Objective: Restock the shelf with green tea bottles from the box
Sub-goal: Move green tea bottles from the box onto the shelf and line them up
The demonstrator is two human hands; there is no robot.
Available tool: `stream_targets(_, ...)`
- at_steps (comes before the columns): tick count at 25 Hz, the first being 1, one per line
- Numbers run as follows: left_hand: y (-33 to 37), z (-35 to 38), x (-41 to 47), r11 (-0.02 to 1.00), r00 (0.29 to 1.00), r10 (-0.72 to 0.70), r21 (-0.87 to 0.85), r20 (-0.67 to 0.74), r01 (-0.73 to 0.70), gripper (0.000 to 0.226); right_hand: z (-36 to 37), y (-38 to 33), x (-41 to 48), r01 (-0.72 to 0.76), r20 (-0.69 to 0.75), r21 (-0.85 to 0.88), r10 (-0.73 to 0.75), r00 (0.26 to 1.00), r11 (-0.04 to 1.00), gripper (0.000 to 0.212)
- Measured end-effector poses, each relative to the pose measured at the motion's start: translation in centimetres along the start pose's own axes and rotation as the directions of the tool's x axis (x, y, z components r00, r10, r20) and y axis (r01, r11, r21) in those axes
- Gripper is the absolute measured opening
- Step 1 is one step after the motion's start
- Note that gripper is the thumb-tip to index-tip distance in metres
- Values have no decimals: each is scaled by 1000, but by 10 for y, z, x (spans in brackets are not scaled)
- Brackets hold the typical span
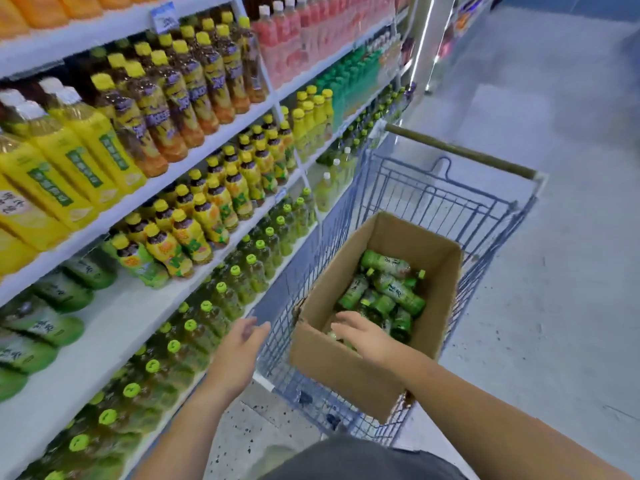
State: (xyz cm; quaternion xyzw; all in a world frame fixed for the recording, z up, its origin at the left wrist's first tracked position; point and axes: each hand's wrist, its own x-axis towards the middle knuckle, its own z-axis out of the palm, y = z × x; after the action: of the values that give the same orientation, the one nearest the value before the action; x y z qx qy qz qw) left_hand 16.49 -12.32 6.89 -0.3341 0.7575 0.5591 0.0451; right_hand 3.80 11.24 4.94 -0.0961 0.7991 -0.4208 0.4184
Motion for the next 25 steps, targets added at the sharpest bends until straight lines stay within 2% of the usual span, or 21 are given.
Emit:
stream_targets(5, 37, 72, 20, 999, 987, -20, 36, 162, 14, 55, -47, 42, 2, -118, -69, 163, 131, 989, 980, 65)
stream_targets(9, 62, 112, 55, 994, 943, -50, 111, 329, 14, 59, -67, 64, 10, -178, -149, 283, 227, 962, 942, 65)
stream_targets(15, 56, 167, 132, 953, 827, -117, 297, 550, -63, 88, -69, 94, 40, -261, -347, 429, 425, 836, 865, 67)
stream_targets(17, 40, 187, 165, 940, 808, -149, 335, 570, -63, 92, -67, 109, 63, -278, -362, 473, 472, 803, 836, 67)
stream_targets(21, -2, 224, 218, 896, 801, -242, 442, 547, -31, 74, -65, 139, 118, -311, -379, 520, 541, 751, 796, 66)
stream_targets(25, -41, 265, 257, 833, 795, -338, 553, 504, 5, 65, -82, 176, 174, -354, -420, 480, 565, 710, 803, 63)
